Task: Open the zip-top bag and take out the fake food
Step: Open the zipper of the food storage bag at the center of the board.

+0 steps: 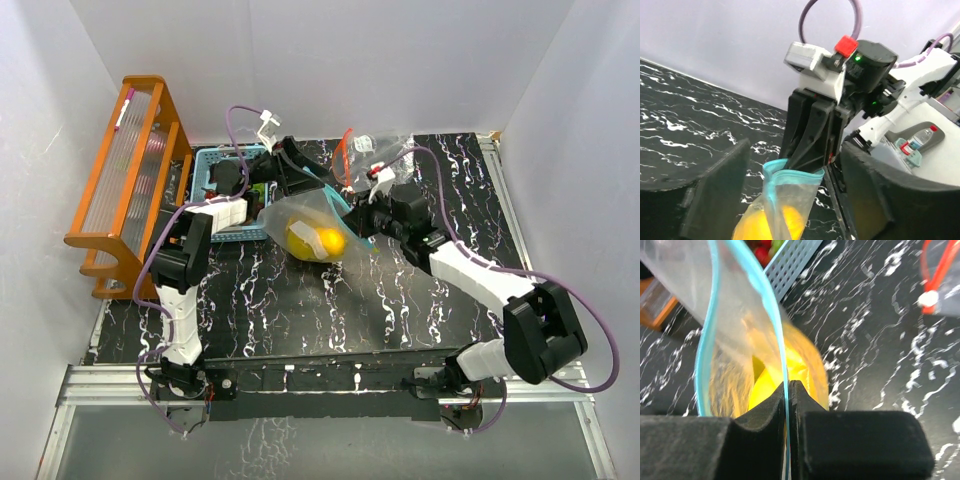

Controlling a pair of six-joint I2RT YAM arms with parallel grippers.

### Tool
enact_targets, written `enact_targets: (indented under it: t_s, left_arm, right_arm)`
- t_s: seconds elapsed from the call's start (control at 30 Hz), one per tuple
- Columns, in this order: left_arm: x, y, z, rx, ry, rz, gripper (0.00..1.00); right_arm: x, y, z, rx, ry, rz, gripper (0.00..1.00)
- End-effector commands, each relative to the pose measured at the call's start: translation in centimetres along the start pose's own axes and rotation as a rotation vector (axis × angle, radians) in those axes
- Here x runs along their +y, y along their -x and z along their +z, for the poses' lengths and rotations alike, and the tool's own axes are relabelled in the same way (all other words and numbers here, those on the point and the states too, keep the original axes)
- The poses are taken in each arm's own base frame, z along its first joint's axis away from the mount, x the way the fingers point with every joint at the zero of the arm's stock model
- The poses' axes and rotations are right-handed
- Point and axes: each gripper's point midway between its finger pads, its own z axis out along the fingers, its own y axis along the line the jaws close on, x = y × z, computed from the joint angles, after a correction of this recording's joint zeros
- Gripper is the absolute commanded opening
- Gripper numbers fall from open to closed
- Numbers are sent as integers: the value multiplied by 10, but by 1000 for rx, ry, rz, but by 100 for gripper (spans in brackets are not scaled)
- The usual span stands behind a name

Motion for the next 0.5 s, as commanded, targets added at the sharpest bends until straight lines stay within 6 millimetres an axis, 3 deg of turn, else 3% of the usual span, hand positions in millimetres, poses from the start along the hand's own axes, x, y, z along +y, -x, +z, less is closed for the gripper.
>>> enact_targets:
  t_s: [0.0,0.07,0.2,0.27,0.37,0.47]
  left_arm:
    - [-23,52,-5,-189,1,173,78]
    - [-12,68,-16,-271,45,119,80]
    - [6,71,-19,-283,93,61,85]
    - [23,71,-23,-314,173,26,93]
    - [39,73,-26,-336,249,1,97]
    - [39,75,-25,-342,263,7,96]
  right_arm:
    - [-13,99,-9,-236,-171,-74,8]
    - [-33,118,-17,-255,-318,-59,8]
    - [-64,142,-48,-286,-567,-66,8]
    - [-69,154,-66,-327,-636,-77,8]
    - [-69,167,-85,-366,-680,-90,8]
    - [-68,163,-82,-351,-670,-93,8]
